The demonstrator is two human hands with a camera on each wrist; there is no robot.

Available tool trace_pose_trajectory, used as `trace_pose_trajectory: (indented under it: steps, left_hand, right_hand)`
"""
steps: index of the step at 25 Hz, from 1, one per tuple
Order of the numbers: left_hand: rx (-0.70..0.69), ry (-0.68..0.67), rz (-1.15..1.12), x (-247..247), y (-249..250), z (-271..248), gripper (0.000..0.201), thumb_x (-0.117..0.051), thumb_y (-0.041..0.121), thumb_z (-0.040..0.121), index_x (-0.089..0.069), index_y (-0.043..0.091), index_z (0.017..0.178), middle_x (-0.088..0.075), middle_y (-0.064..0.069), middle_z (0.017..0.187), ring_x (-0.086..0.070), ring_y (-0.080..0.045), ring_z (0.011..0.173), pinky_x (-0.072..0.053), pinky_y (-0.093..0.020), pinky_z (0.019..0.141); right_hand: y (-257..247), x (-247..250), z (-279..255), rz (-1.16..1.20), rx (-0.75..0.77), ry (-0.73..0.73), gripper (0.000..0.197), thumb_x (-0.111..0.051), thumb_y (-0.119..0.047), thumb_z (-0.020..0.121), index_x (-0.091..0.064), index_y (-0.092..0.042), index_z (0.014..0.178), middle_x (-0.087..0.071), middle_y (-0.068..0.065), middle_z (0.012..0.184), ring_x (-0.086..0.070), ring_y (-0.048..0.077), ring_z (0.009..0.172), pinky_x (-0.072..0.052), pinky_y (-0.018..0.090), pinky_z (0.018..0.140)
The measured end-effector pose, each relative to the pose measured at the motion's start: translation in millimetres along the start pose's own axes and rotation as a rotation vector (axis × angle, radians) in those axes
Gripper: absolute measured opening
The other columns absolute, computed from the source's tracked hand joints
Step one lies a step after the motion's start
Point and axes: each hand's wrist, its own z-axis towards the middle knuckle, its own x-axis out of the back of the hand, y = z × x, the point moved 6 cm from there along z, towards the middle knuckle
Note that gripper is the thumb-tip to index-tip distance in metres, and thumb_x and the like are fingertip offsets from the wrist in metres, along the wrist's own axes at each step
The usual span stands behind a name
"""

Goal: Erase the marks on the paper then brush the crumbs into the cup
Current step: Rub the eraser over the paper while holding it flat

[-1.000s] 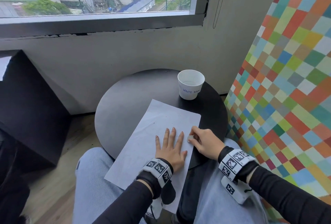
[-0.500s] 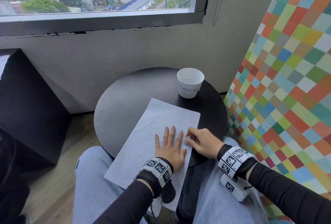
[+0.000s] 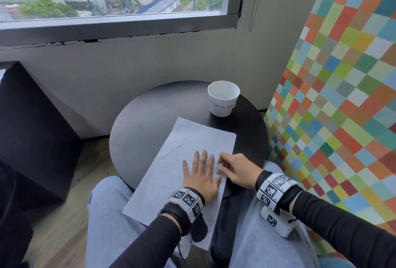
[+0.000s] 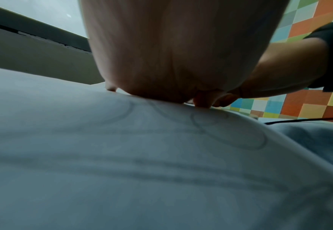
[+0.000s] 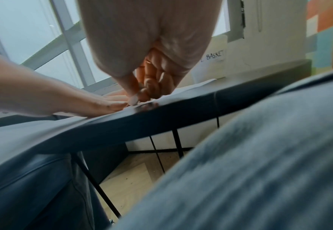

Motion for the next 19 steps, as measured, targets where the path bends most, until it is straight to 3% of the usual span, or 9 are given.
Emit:
trace_pose_trajectory:
  steps: [2, 5, 9, 12, 16, 19]
  left_hand:
    - [0.015, 0.01, 0.002, 0.8, -0.3, 0.0, 0.104, 0.025, 0.057, 0.058, 0.02, 0.015, 0.154, 0.028, -0.003, 0.161, 0.028, -0.023, 0.147, 0.018, -0.056, 0.114]
    - [0.021, 0.002, -0.015, 0.5, -0.6, -0.4, 0.105, 0.025, 0.058, 0.058, 0.02, 0.013, 0.154, 0.029, -0.002, 0.161, 0.029, -0.022, 0.147, 0.019, -0.056, 0.114]
    - [0.019, 0.002, -0.008, 1.9, -0.2, -0.8, 0.106, 0.025, 0.057, 0.057, 0.02, 0.013, 0.154, 0.029, -0.002, 0.16, 0.029, -0.022, 0.147, 0.018, -0.056, 0.115]
    - [0.013, -0.013, -0.017, 1.0, -0.5, -0.6, 0.105, 0.025, 0.059, 0.058, 0.021, 0.013, 0.153, 0.03, -0.002, 0.16, 0.031, -0.022, 0.146, 0.019, -0.056, 0.114]
    - [0.013, -0.006, -0.029, -0.2, -2.5, 0.8, 0.099, 0.016, 0.065, 0.069, 0.019, 0.014, 0.154, 0.03, 0.0, 0.16, 0.031, -0.021, 0.146, 0.021, -0.054, 0.113]
    - [0.014, 0.0, -0.038, -1.2, -2.4, -0.1, 0.098, 0.016, 0.066, 0.071, 0.018, 0.014, 0.155, 0.029, 0.0, 0.161, 0.03, -0.021, 0.146, 0.021, -0.054, 0.112]
  right_hand:
    - [6.1, 5.1, 2.7, -0.001, -0.05, 0.052, 0.011, -0.056, -0.023, 0.092, -0.051, -0.013, 0.092, -0.05, -0.013, 0.066, -0.05, 0.012, 0.063, -0.042, 0.027, 0.065]
    - [0.2, -1.4, 2.1, -0.009, 0.017, -0.031, 0.012, -0.058, -0.024, 0.092, -0.053, -0.013, 0.094, -0.049, -0.015, 0.066, -0.047, 0.003, 0.06, -0.038, 0.019, 0.063]
    - [4.0, 3.4, 3.4, 0.01, -0.029, 0.035, 0.011, -0.057, -0.022, 0.092, -0.052, -0.011, 0.093, -0.051, -0.011, 0.068, -0.048, 0.009, 0.063, -0.04, 0.024, 0.065]
    - [-1.1, -2.9, 2.0, -0.003, 0.012, -0.048, 0.013, -0.058, -0.023, 0.092, -0.054, -0.011, 0.095, -0.049, -0.014, 0.066, -0.047, 0.006, 0.061, -0.038, 0.019, 0.064]
    - [-1.9, -0.8, 2.5, -0.03, -0.012, 0.002, 0.011, -0.054, -0.023, 0.094, -0.05, -0.012, 0.094, -0.062, 0.001, 0.077, -0.058, 0.022, 0.072, -0.044, 0.032, 0.068]
    - [-10.8, -8.7, -1.4, -0.043, 0.039, -0.092, 0.013, -0.055, -0.022, 0.093, -0.05, -0.01, 0.096, -0.064, 0.004, 0.079, -0.058, 0.023, 0.073, -0.043, 0.03, 0.067]
